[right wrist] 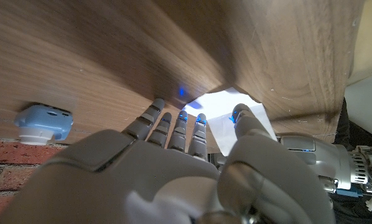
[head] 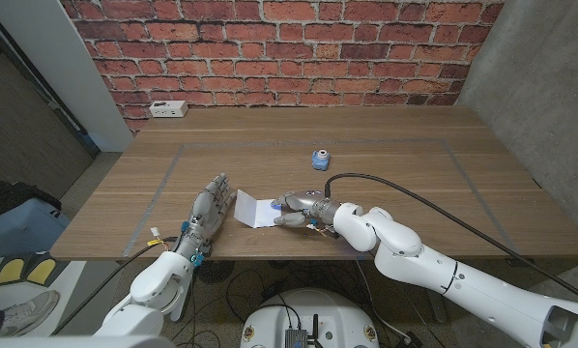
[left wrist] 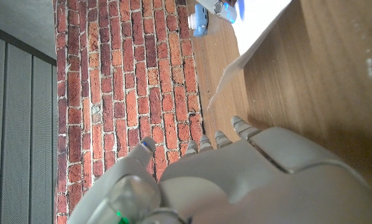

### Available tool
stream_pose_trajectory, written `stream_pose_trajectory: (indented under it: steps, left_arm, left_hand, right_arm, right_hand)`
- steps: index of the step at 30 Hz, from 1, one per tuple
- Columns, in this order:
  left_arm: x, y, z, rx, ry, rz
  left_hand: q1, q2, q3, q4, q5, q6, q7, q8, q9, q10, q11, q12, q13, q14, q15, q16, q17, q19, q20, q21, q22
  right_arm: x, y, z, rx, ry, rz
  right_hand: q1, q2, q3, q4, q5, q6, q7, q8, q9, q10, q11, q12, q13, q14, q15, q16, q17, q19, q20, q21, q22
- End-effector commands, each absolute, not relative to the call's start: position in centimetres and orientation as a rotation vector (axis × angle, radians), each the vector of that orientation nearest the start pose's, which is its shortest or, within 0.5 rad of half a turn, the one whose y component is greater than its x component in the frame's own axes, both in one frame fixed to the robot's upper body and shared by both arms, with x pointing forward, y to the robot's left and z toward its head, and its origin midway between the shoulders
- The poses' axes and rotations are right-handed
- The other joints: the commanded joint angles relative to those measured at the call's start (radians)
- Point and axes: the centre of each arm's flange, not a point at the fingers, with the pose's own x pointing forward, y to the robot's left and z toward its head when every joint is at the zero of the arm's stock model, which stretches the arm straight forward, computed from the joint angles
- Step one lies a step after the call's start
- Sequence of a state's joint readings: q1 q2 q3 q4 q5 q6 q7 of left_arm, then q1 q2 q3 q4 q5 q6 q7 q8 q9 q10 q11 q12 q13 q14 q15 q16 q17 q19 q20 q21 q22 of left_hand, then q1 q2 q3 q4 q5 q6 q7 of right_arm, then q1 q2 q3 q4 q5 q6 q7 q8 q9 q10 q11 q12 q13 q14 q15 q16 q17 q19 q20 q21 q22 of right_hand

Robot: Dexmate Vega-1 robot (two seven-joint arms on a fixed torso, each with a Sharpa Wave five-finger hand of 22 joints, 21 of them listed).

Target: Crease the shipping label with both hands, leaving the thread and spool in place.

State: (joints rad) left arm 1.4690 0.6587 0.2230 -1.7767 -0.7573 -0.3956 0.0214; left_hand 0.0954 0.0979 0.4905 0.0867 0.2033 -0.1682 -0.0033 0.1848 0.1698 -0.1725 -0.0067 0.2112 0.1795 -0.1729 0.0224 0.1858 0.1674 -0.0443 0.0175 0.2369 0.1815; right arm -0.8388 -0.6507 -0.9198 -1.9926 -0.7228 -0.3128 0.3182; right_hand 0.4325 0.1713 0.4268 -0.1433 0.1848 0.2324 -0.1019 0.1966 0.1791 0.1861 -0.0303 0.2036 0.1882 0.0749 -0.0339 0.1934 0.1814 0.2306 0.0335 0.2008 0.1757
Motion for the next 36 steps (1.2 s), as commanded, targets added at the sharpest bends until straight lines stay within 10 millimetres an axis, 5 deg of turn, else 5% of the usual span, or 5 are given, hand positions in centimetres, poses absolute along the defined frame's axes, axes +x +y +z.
stream_pose_trajectory:
  steps: [1,17,28,33,36]
  left_arm:
    - [51.4,28.6,-17.3,-0.321,-0.509,-0.365]
    - [51.5,27.9,-17.3,-0.437,-0.539,-0.429]
    - [51.7,27.3,-17.2,-0.407,-0.518,-0.444]
    - [51.4,27.3,-16.9,-0.38,-0.5,-0.43]
    - [51.2,27.4,-16.7,-0.352,-0.477,-0.407]
  left_hand:
    - [0.009,-0.013,-0.001,-0.011,-0.002,-0.038,0.002,0.001,0.004,-0.026,0.015,0.009,0.002,-0.018,0.012,0.008,0.003,0.026,0.005,0.011,0.002]
    - [0.027,-0.017,-0.003,-0.038,-0.005,-0.002,0.019,0.006,0.004,0.046,0.032,0.019,0.001,0.061,0.014,0.012,0.001,0.121,0.001,0.033,0.002]
    - [0.031,0.013,0.006,-0.036,0.0,0.022,0.013,0.006,0.004,0.09,0.009,0.021,0.001,0.111,-0.003,0.012,0.002,0.178,-0.009,0.045,0.002]
    - [0.028,0.012,0.004,-0.034,-0.001,0.026,0.019,0.004,0.005,0.09,0.038,0.013,0.001,0.125,0.014,0.007,0.002,0.196,0.01,0.047,0.002]
    - [0.021,0.005,-0.003,-0.033,-0.003,0.026,0.013,0.001,0.005,0.078,0.088,0.001,0.001,0.121,0.058,-0.002,0.002,0.196,0.046,0.04,0.002]
  right_arm:
    - [52.8,-3.9,-11.6,-1.545,-0.533,0.533]
    - [52.9,-4.2,-11.8,-1.538,-0.532,0.525]
    - [52.9,-4.4,-11.8,-1.529,-0.526,0.525]
    - [53.0,-4.5,-11.7,-1.525,-0.527,0.523]
    - [53.1,-4.5,-11.6,-1.521,-0.527,0.524]
  right_hand:
    - [0.016,0.0,0.004,0.002,-0.001,0.009,0.003,0.001,0.005,0.006,0.002,0.002,0.005,0.01,-0.017,0.007,0.003,0.006,-0.002,0.006,0.003]
    - [0.038,0.004,0.013,-0.003,-0.001,0.014,0.004,0.0,0.005,0.01,-0.002,0.001,0.005,0.011,-0.018,0.007,0.002,0.007,-0.003,0.005,0.003]
    - [0.047,0.004,0.015,-0.003,-0.001,0.015,0.003,-0.001,0.005,0.01,-0.004,0.0,0.005,0.012,-0.019,0.007,0.002,0.009,-0.006,0.006,0.003]
    - [0.05,0.004,0.015,-0.003,-0.002,0.014,0.004,-0.002,0.005,0.01,-0.003,-0.001,0.005,0.011,-0.019,0.007,0.002,0.01,-0.005,0.006,0.003]
    - [0.052,0.004,0.015,-0.003,-0.002,0.014,0.003,-0.002,0.005,0.01,-0.003,-0.001,0.005,0.012,-0.019,0.007,0.002,0.01,-0.006,0.006,0.003]
